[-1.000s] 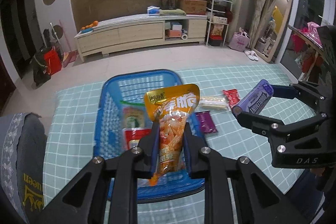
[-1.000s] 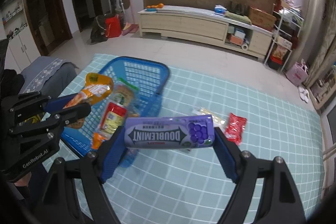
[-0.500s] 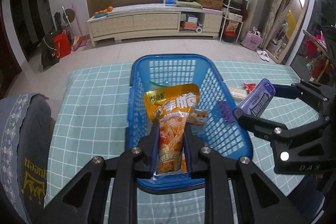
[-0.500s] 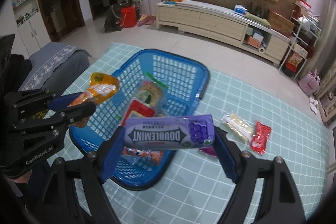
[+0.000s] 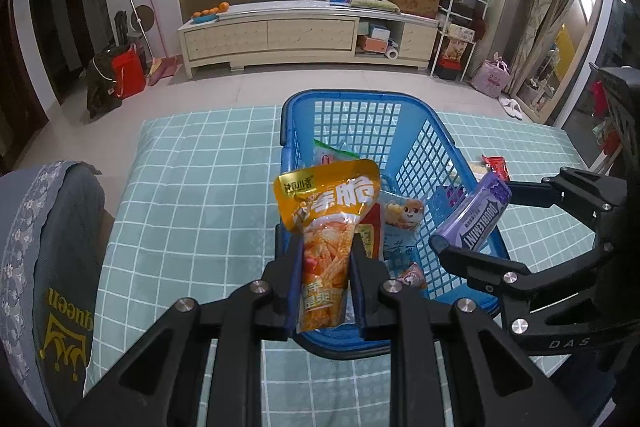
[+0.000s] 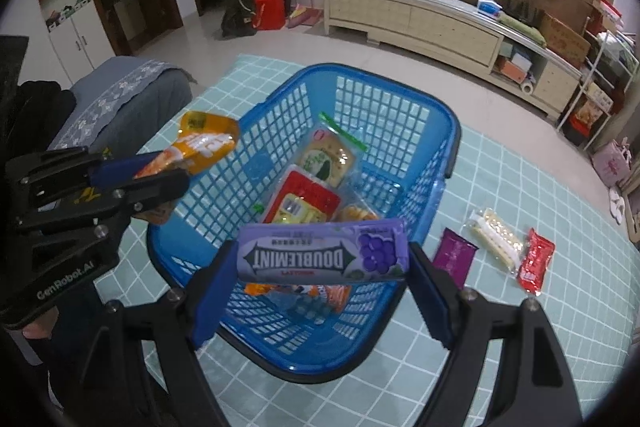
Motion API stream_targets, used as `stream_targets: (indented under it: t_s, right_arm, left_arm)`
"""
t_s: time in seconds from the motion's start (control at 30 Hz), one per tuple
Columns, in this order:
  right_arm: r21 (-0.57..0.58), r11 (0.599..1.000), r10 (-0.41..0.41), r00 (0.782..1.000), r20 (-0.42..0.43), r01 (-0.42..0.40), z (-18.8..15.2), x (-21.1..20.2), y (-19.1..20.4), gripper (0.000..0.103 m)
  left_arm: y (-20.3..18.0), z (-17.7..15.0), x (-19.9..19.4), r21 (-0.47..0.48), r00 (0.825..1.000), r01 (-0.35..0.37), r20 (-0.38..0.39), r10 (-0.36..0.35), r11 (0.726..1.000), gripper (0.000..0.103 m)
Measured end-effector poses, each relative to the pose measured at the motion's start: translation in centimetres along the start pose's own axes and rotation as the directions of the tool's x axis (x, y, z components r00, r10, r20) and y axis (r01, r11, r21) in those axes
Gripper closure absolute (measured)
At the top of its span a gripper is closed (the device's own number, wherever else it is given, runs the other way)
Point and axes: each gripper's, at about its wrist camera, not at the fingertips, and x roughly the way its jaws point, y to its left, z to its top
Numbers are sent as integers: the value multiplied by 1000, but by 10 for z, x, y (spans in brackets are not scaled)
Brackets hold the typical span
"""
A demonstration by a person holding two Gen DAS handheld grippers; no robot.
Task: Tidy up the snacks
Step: 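Carry the chip bag and gum pack over the blue basket with both grippers, then open the right gripper to drop the gum pack while the left gripper drops the chip bag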
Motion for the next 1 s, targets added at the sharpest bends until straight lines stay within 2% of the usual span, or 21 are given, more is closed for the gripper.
stream_targets:
  t_s: [0.37,0.8,1.0]
  right_arm:
    - [39,999,14,999,-32,-13,-1,7,-2,19]
    - [46,999,25,999,-28,-24,-2,5,-4,18]
    - [52,999,12,1000,-10,-12,-1,-2,-7,10]
  left_arm:
    - [3,-1,1,-2,1000,2,-2,-2,1000,83]
    - [1,-2,2,10,1000,2,-7,-2,1000,83]
    - [-2,-1,4,22,1000,2,-8,-2,1000,83]
